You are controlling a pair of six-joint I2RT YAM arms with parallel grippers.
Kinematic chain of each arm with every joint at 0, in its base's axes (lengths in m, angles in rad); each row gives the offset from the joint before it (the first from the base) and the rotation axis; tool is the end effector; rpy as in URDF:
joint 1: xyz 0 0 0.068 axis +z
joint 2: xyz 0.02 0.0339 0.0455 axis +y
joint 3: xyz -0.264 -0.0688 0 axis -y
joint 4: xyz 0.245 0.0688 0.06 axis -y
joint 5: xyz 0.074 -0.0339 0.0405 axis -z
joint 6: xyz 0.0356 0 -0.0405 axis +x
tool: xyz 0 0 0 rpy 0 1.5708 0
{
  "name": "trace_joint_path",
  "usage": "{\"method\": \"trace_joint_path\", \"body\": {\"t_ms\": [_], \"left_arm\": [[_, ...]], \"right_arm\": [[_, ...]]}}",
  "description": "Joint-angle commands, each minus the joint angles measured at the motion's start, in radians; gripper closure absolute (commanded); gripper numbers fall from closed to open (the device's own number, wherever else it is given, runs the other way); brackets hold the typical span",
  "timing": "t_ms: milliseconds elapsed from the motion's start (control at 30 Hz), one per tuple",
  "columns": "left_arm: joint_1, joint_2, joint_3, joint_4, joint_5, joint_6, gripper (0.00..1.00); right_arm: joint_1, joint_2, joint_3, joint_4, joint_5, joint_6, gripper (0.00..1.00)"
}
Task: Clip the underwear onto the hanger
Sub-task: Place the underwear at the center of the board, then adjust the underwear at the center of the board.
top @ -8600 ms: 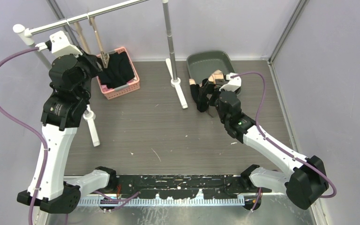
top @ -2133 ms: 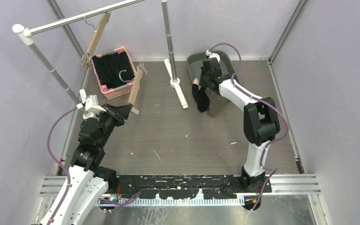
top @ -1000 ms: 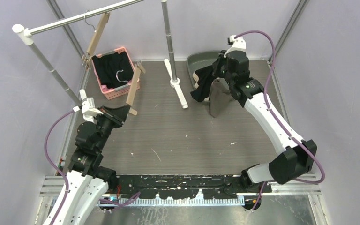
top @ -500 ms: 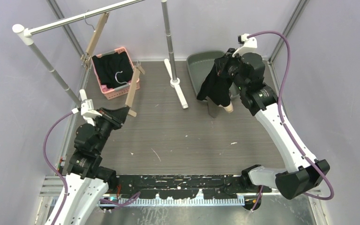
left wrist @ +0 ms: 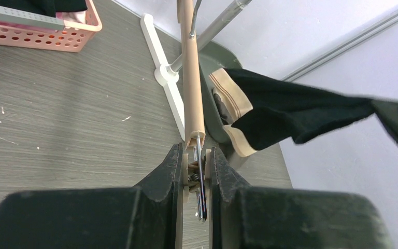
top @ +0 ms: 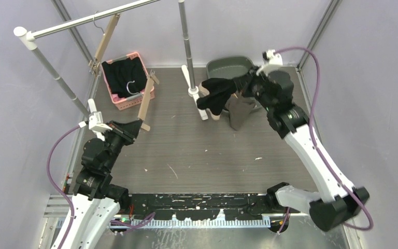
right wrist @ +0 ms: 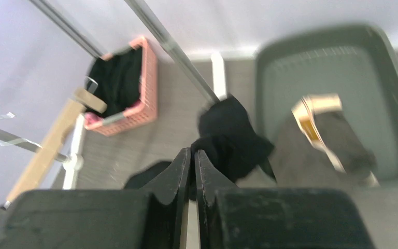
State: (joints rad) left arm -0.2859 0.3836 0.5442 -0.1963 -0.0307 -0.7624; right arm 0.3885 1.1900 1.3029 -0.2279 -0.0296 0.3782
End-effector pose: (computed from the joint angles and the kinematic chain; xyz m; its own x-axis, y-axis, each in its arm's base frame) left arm 0.1125 -0.0319 0.3068 -0.1991 -0.6610 -0.7235 0.1589 0.7067 -0.6894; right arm 0.2471 0.1023 0.4332 -0.2486 0.2971 -0.9219 -0.3380 0.8654 0.3700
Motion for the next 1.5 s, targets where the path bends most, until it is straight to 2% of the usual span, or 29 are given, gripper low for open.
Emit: {"method": "trace_joint_path", "body": {"t_ms": [0,33,67,100,167,233,333,533,733,833,1000,1233,1467], "left_arm": [[-0.001,-0.018,0.044,0.046,-0.008,0.013,1.00],[-0.002,-0.020,0.042,0.047,-0.009,0.013,1.00],[-0.002,-0.020,0.038,0.049,-0.011,0.015,1.00],[-0.001,-0.019,0.035,0.056,-0.012,0.015,1.00],[-0.002,-0.012,0.027,0.076,-0.007,0.012,1.00],[-0.001,0.003,0.019,0.097,0.001,0.006,1.00],[-0.002,0.034,0.023,0.102,0.015,0.005,1.00],[-0.001,0.027,0.017,0.111,0.005,0.004,1.00],[-0.002,0.011,0.014,0.092,-0.007,0.014,1.00],[-0.002,0.007,0.013,0.090,-0.015,0.015,1.00],[-0.002,0.011,0.014,0.092,-0.013,0.015,1.00],[-0.001,0.017,0.013,0.094,-0.022,0.024,1.00],[-0.001,0.026,0.012,0.104,-0.025,0.026,1.00]], "right_arm": [[0.002,-0.254,-0.196,-0.170,0.208,0.093,0.83],[0.002,-0.311,-0.251,-0.215,0.267,0.129,0.72],[0.001,-0.366,-0.309,-0.264,0.313,0.168,0.56],[0.002,-0.418,-0.363,-0.296,0.337,0.215,0.49],[0.002,-0.503,-0.467,-0.264,0.325,0.269,0.44],[0.002,-0.521,-0.499,-0.258,0.341,0.275,0.41],[0.004,-0.461,-0.478,-0.233,0.303,0.235,0.40],[0.027,-0.246,-0.452,-0.093,0.112,0.103,0.40],[0.189,-0.003,-0.385,0.020,0.170,-0.013,0.40],[0.260,0.155,-0.292,0.036,0.218,-0.072,0.40],[0.290,0.379,-0.088,0.025,0.287,-0.158,0.40],[0.290,0.701,0.271,-0.131,0.370,-0.229,0.37],[0.289,0.877,0.462,-0.218,0.374,-0.227,0.37]]}}
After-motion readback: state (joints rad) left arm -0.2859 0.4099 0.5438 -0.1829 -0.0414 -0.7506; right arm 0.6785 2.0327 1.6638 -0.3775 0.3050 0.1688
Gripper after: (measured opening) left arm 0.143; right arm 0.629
